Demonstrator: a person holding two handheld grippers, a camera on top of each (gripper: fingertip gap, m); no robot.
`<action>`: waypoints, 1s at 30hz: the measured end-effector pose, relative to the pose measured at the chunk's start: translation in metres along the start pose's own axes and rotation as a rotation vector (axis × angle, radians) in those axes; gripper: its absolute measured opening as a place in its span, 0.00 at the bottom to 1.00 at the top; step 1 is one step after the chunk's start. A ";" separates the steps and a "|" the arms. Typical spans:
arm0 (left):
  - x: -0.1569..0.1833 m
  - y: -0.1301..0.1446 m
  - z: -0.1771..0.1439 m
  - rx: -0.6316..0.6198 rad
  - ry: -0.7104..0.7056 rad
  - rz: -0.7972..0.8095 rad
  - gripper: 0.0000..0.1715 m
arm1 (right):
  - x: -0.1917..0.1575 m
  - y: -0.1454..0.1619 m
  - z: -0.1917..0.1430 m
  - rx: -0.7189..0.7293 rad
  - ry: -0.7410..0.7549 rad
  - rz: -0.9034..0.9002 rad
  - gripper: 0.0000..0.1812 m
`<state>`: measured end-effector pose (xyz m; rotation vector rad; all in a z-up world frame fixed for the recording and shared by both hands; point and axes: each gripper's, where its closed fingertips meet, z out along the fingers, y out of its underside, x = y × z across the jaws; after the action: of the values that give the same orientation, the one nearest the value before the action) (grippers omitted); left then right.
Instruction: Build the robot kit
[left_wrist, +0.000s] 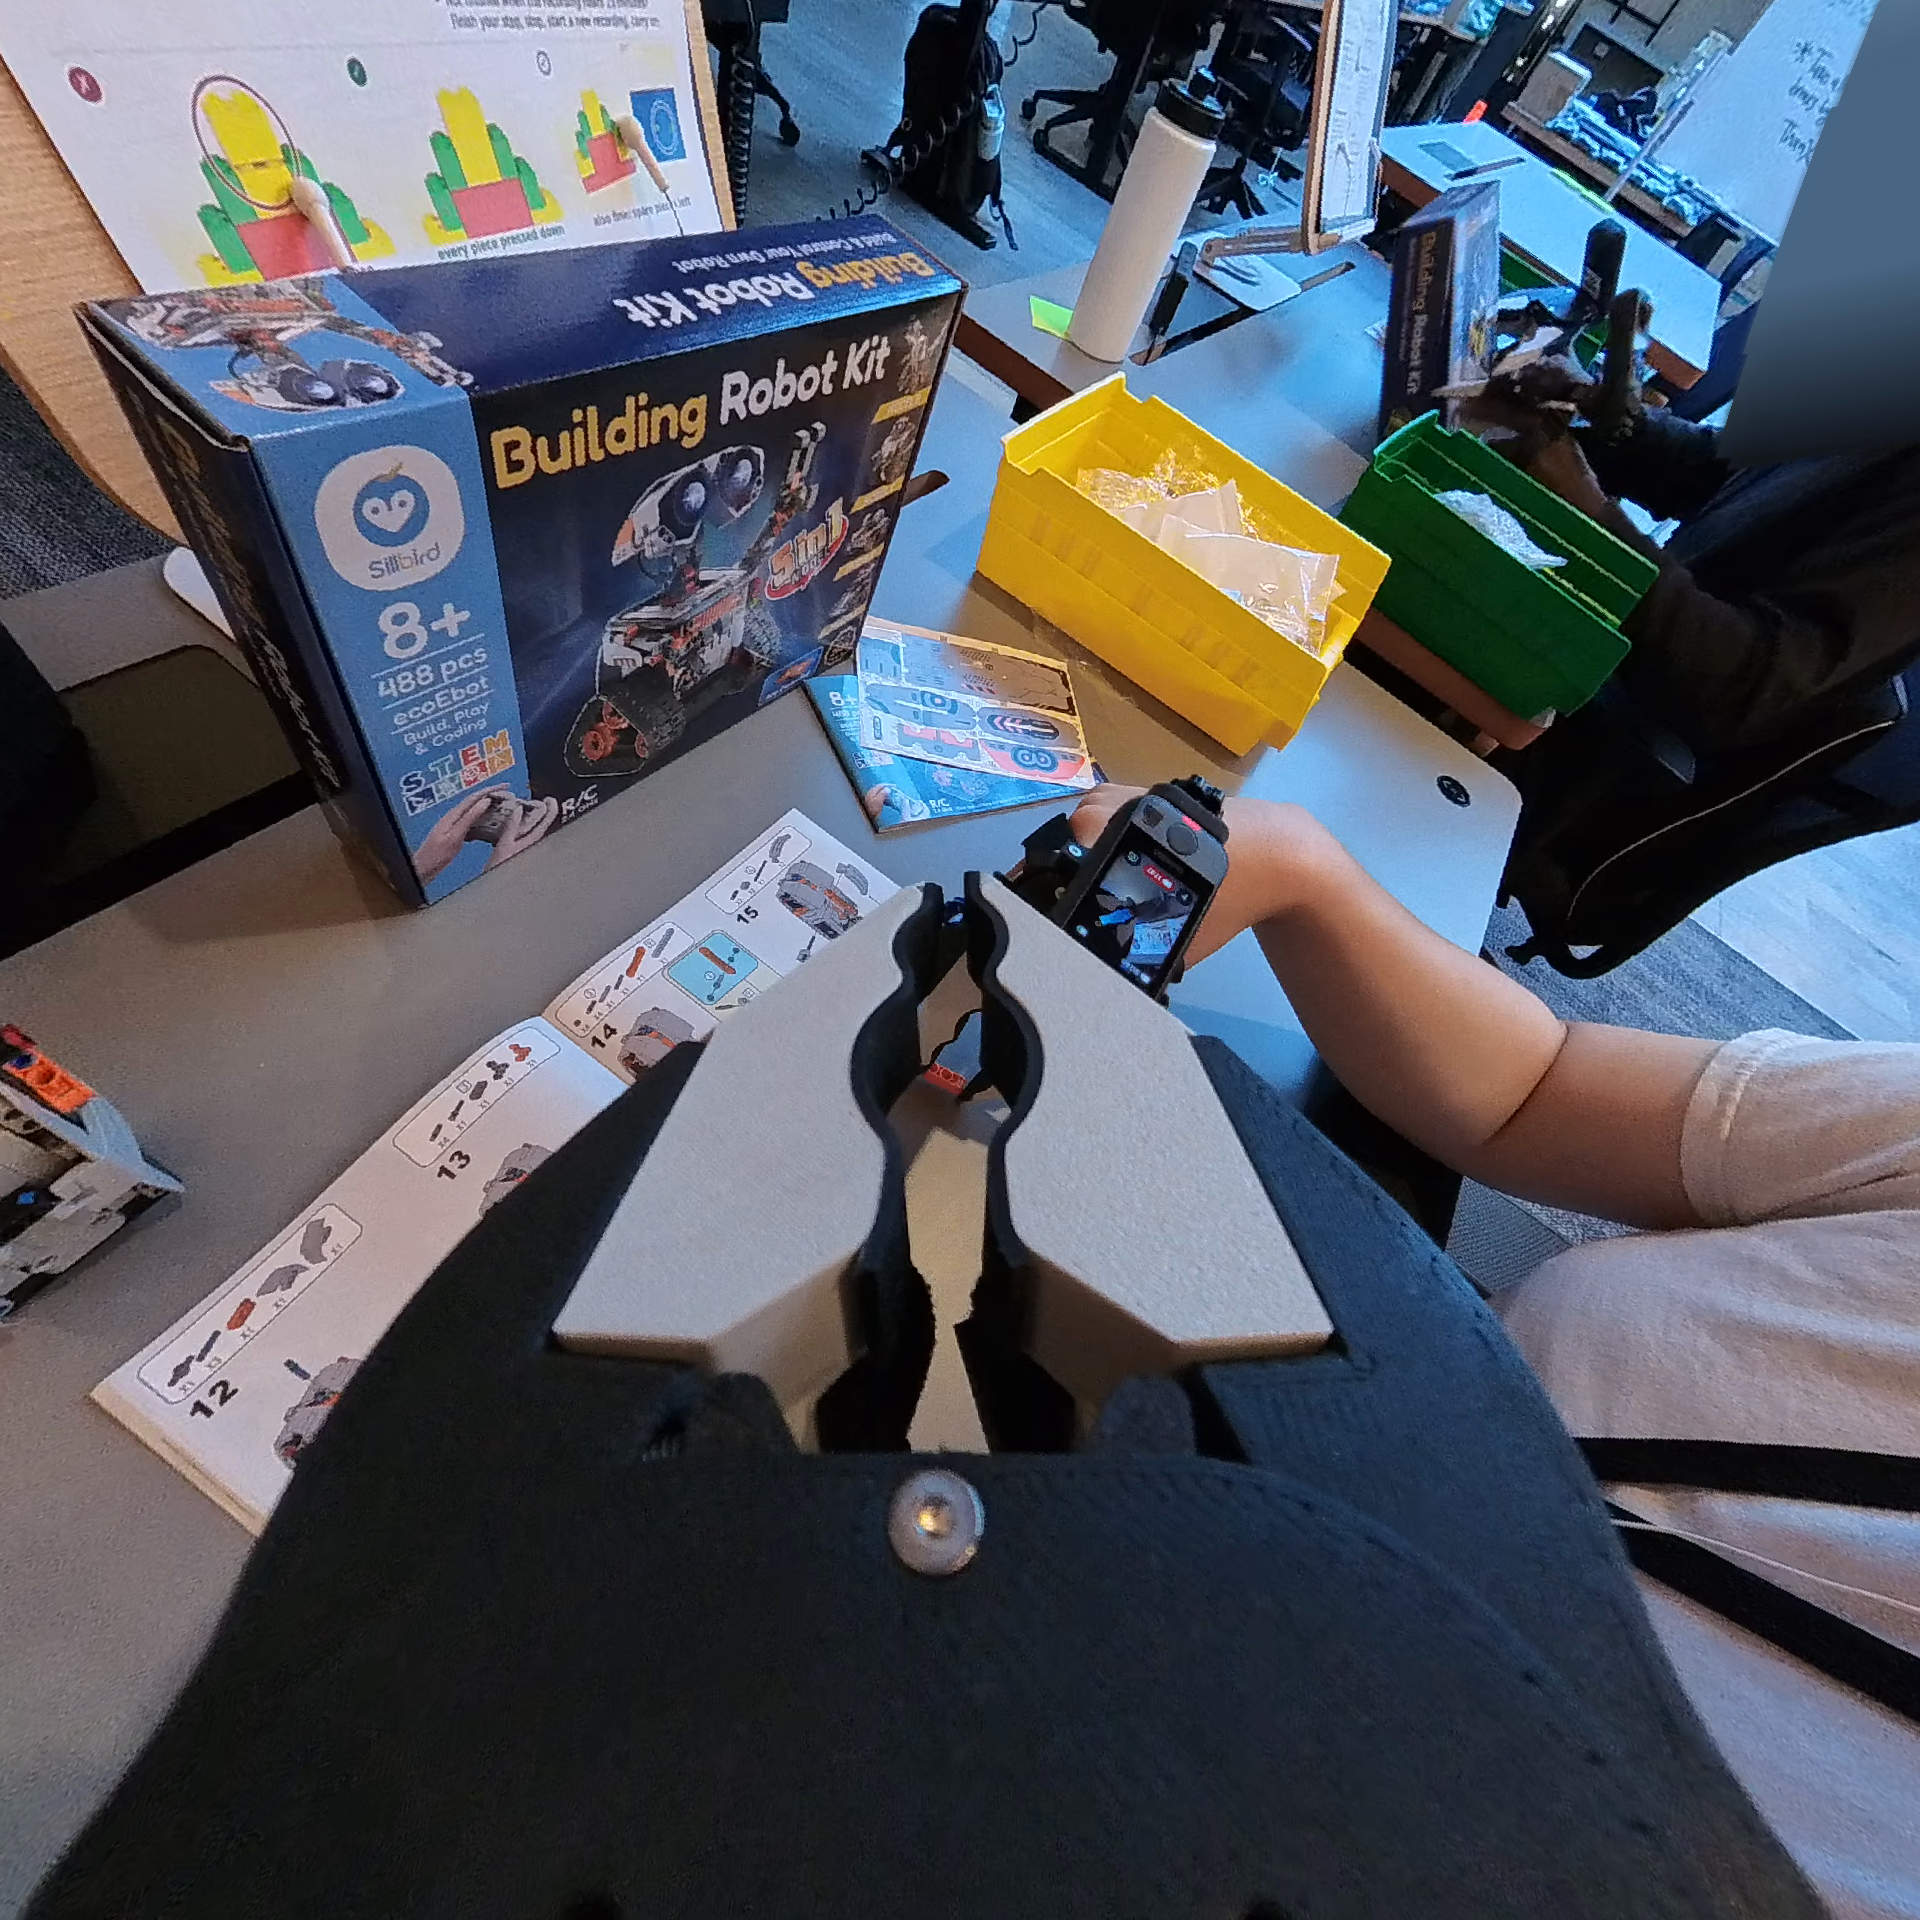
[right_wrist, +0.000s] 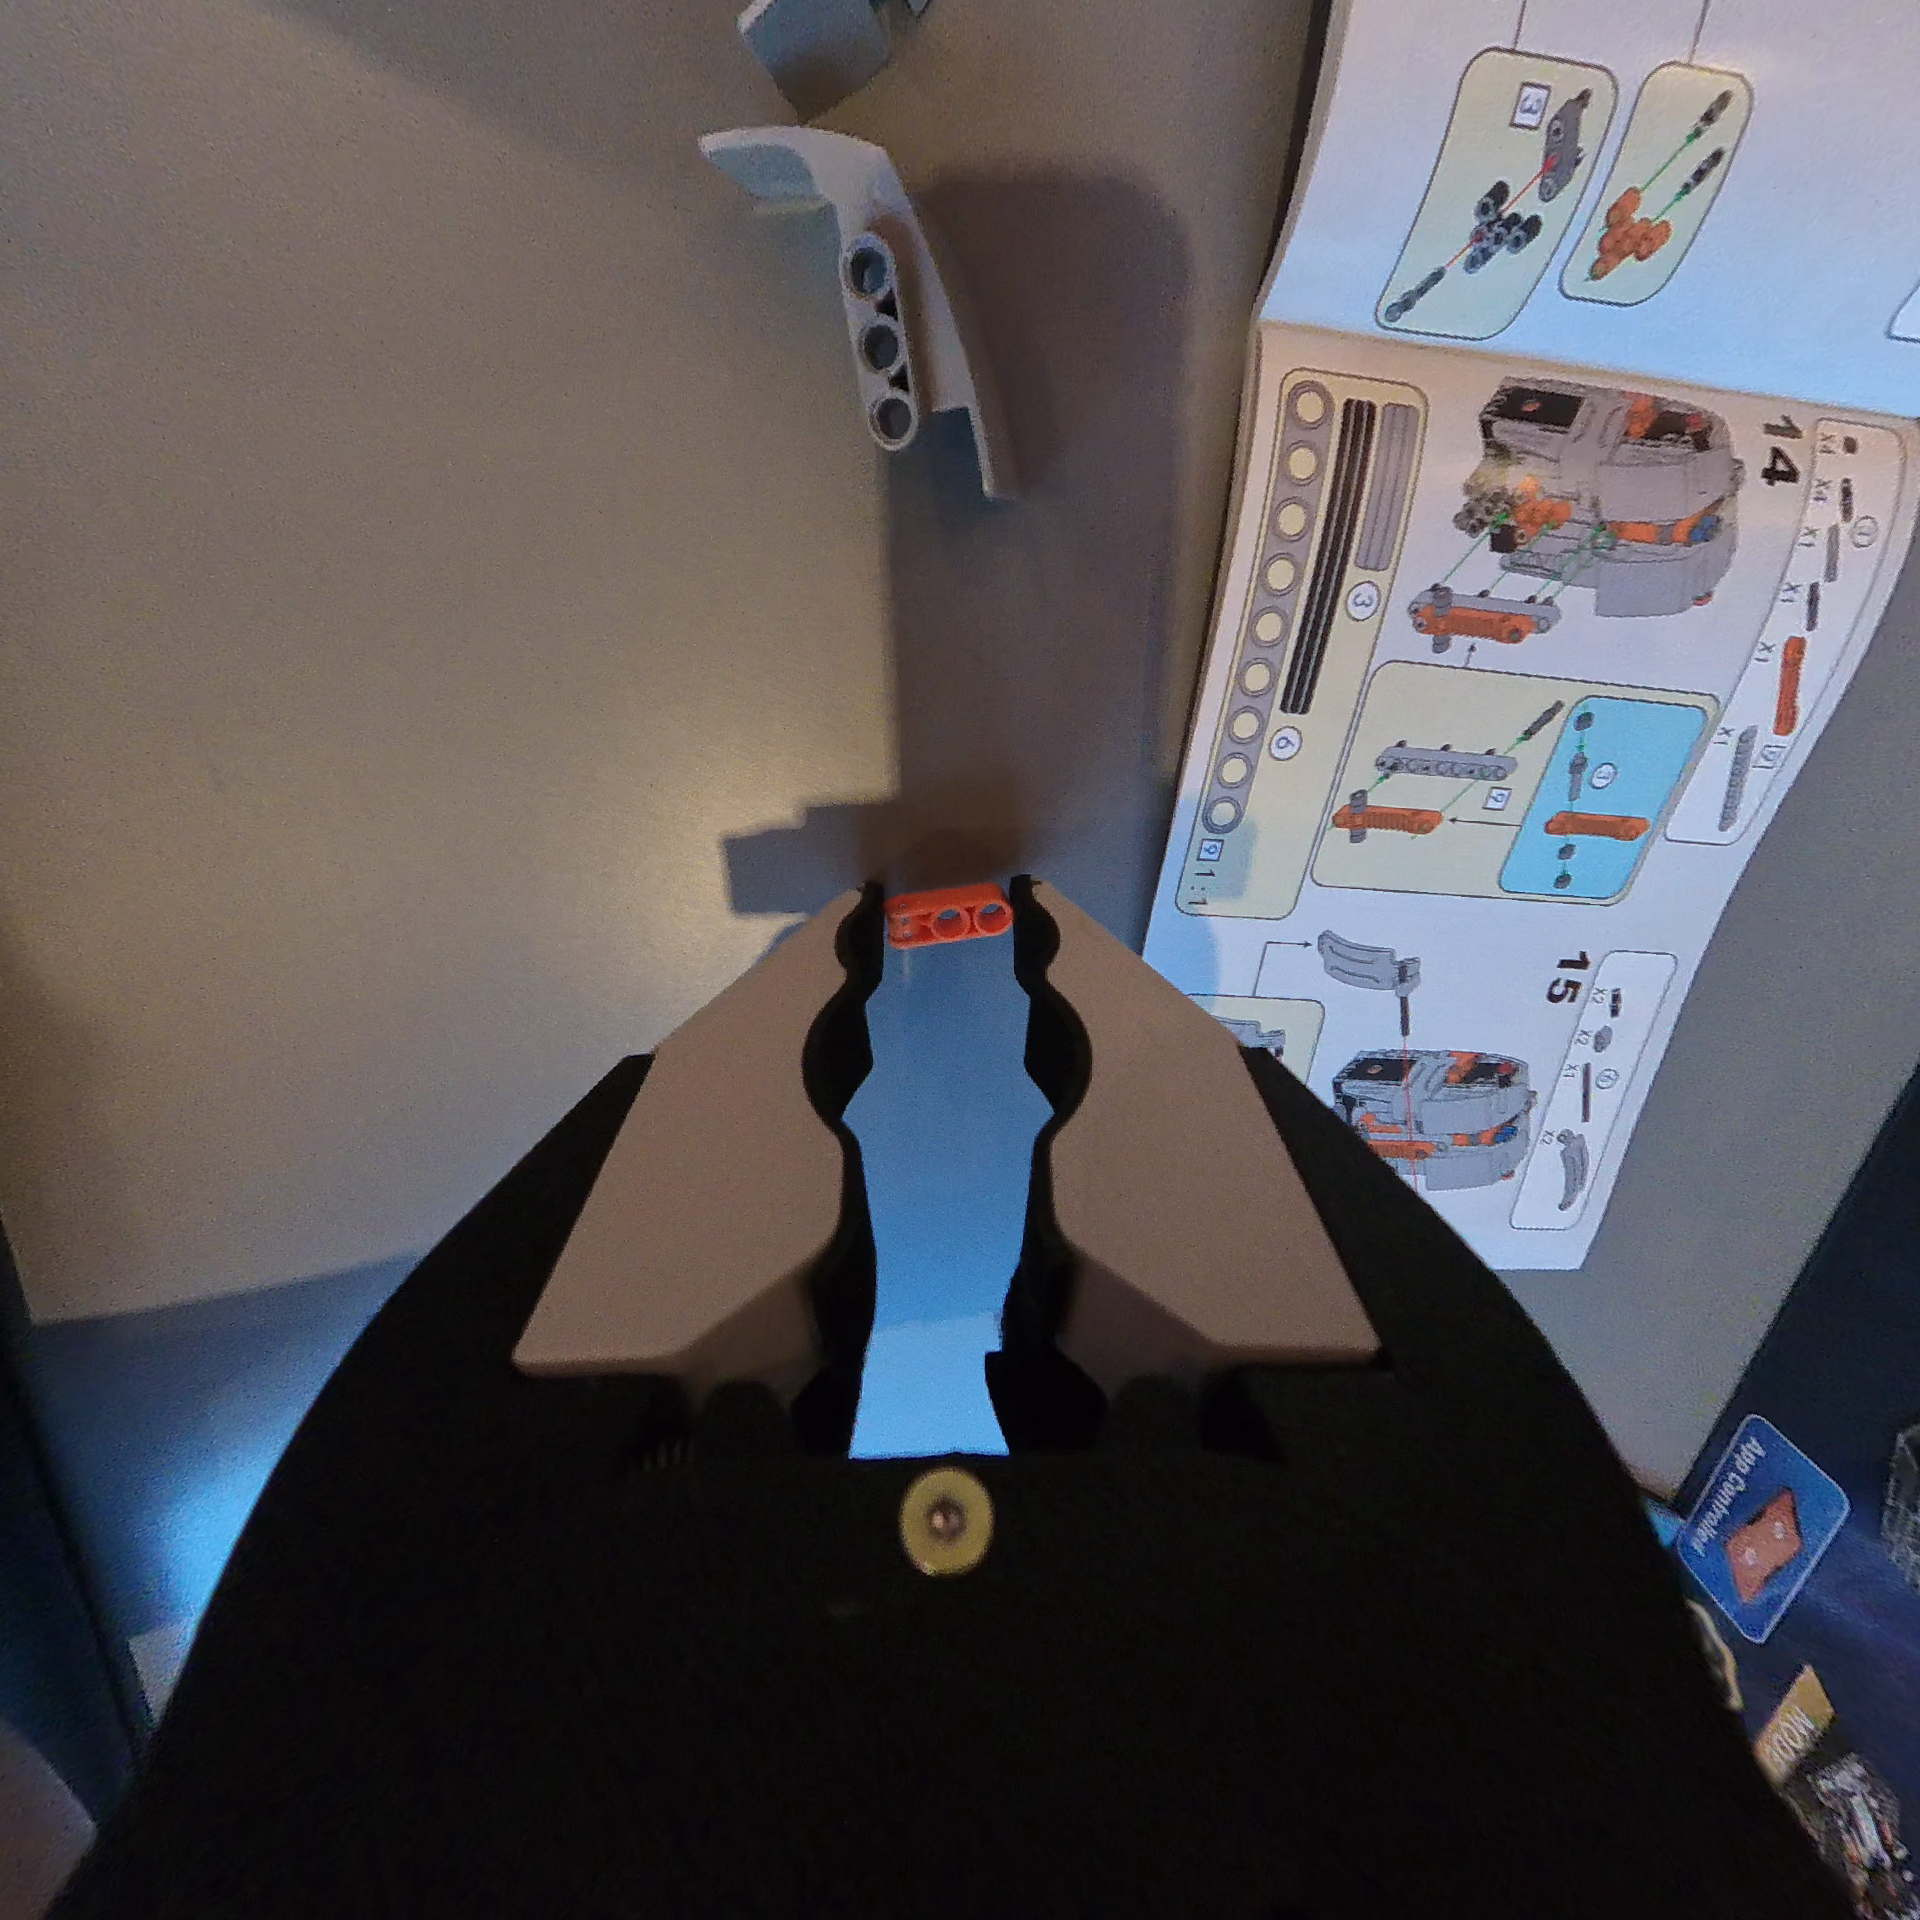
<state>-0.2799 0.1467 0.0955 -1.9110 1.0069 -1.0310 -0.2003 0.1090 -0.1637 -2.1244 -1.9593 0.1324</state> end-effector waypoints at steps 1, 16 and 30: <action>0.000 0.000 0.000 -0.002 0.001 0.000 0.01 | 0.000 0.000 0.000 0.008 -0.002 0.001 0.13; 0.041 -0.017 0.032 0.085 0.301 -0.023 0.01 | 0.038 -0.087 -0.236 1.087 0.576 -0.026 0.17; 0.067 -0.030 0.039 0.187 0.464 -0.065 0.01 | 0.028 -0.088 -0.273 1.214 0.803 -0.128 0.02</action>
<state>-0.2115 0.1097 0.1260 -1.5941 1.0570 -1.5945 -0.2194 0.1103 0.1238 -0.9879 -1.0335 0.2889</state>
